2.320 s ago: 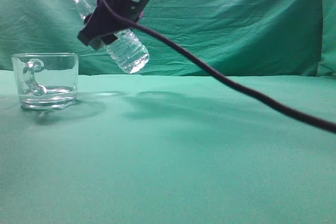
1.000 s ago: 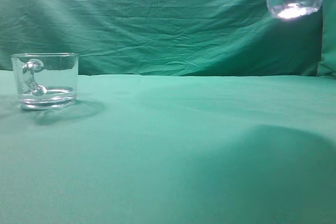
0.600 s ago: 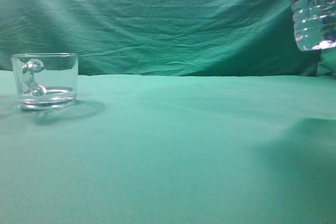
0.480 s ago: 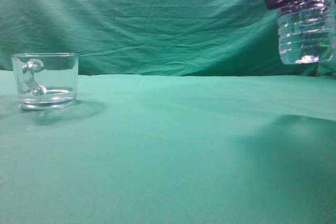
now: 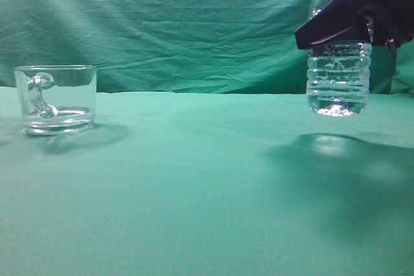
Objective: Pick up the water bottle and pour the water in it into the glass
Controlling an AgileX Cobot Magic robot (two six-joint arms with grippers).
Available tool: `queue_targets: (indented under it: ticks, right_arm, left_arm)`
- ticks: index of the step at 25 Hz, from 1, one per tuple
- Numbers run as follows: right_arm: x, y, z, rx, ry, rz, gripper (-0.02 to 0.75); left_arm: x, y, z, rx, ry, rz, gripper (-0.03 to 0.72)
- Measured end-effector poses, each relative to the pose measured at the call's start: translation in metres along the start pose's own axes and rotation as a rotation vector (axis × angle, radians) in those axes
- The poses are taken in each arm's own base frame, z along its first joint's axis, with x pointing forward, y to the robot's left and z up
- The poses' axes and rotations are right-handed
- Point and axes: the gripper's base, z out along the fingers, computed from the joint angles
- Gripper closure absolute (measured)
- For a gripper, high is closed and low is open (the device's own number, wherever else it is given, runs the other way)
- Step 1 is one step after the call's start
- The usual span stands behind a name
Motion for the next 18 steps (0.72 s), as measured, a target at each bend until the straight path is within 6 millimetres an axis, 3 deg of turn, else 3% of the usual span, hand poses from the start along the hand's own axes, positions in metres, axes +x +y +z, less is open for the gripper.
queue_targets:
  ticks: [10,18]
  right_arm:
    - [0.02,-0.008,0.014,0.015,-0.059,0.078,0.305]
    - [0.021,-0.01,0.014,0.036,-0.063,0.054,0.305]
  left_arm:
    - [0.0,0.0,0.0,0.0,0.0,0.0,0.688]
    - [0.0,0.0,0.0,0.0,0.0,0.0,0.688]
